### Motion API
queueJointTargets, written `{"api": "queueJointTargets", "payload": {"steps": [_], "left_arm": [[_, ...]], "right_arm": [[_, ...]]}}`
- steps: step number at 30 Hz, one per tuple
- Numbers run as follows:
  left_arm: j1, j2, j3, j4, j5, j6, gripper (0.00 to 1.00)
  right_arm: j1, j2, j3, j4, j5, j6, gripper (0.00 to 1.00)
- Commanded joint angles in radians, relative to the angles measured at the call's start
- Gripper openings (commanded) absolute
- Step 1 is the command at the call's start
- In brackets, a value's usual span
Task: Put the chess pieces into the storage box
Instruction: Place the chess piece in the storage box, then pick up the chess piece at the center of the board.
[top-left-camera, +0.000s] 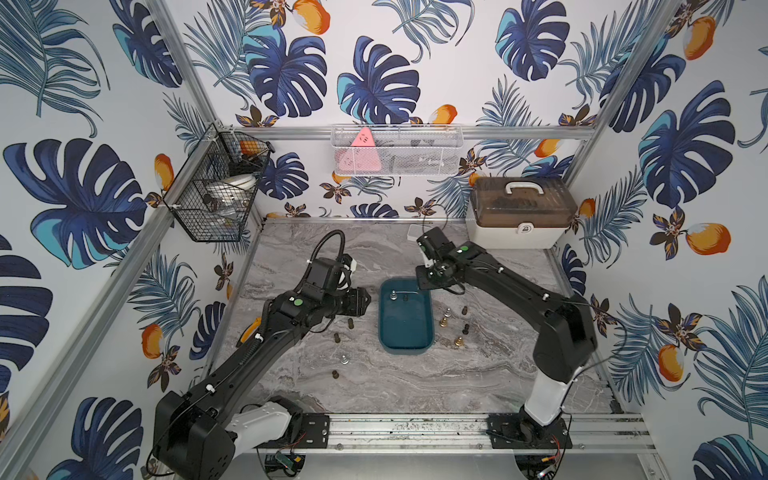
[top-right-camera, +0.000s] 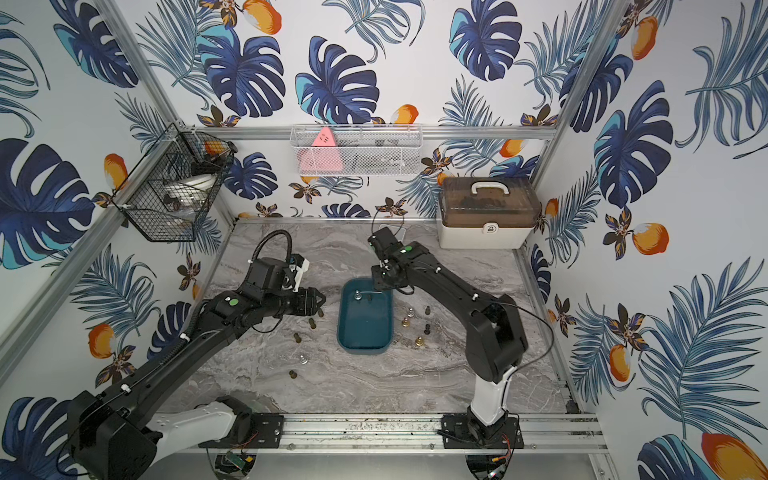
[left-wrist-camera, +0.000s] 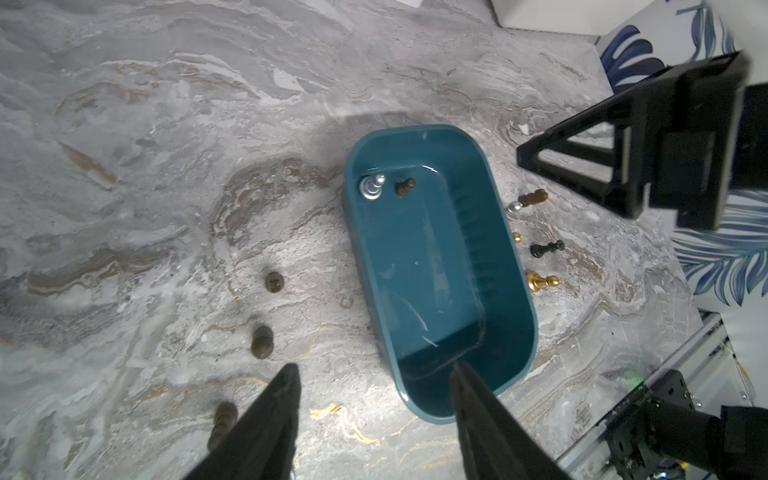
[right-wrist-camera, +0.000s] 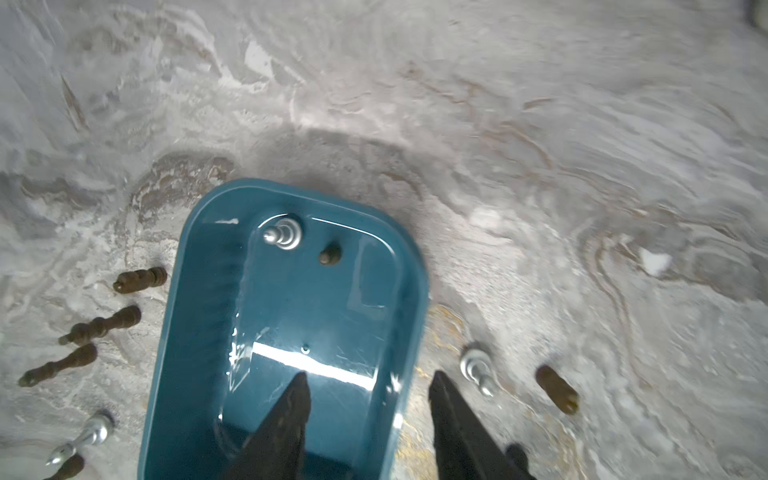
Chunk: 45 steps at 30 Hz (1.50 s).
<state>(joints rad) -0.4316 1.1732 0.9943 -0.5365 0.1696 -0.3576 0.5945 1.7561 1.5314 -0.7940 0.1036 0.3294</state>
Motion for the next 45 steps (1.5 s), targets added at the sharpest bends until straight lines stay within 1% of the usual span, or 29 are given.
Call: {"api": "queueJointTargets", "payload": {"steps": [1,2,3,5,8,11,16,25,30,41,45], "left_arm": [[-0.115,0.04,0.057,-0.025,-0.083,0.066,0.61],[-0.161,0.062,0.073,-0.032,-0.097,0.086,0.6],[-0.192,0.081,0.081,-0.028,-0.079,0.101,0.6],[-0.228,0.114,0.078,0.007,0.017,0.119,0.6],[-0.268,0.146,0.077,0.022,0.08,0.14,0.6],[-0.295,0.161,0.086,0.002,0.072,0.171,0.6],[-0.307,0.151,0.072,0.017,0.067,0.17,0.61],[-0.315,0.158,0.072,0.006,0.042,0.169,0.61],[-0.315,0.163,0.073,0.006,0.038,0.166,0.61],[-0.325,0.186,0.078,-0.002,0.034,0.159,0.61],[-0.328,0.187,0.079,-0.002,0.026,0.157,0.61]], "right_arm": [[-0.096,-0.097,-0.106,0.018,-0.046,0.037,0.49],[-0.129,-0.118,-0.136,0.009,-0.042,0.032,0.49],[-0.153,-0.13,-0.159,0.002,-0.038,0.026,0.49],[-0.19,-0.138,-0.202,-0.004,-0.04,0.011,0.49],[-0.194,-0.117,-0.223,-0.018,-0.052,0.0,0.49],[-0.176,-0.092,-0.243,0.013,-0.08,0.006,0.49],[-0.134,0.008,-0.211,0.036,-0.079,0.013,0.48],[-0.13,0.108,-0.177,0.055,-0.035,0.007,0.42],[-0.125,0.13,-0.18,0.064,-0.035,0.008,0.38],[-0.116,0.147,-0.204,0.078,-0.025,0.013,0.34],[-0.115,0.156,-0.205,0.085,-0.025,0.013,0.28]]}}
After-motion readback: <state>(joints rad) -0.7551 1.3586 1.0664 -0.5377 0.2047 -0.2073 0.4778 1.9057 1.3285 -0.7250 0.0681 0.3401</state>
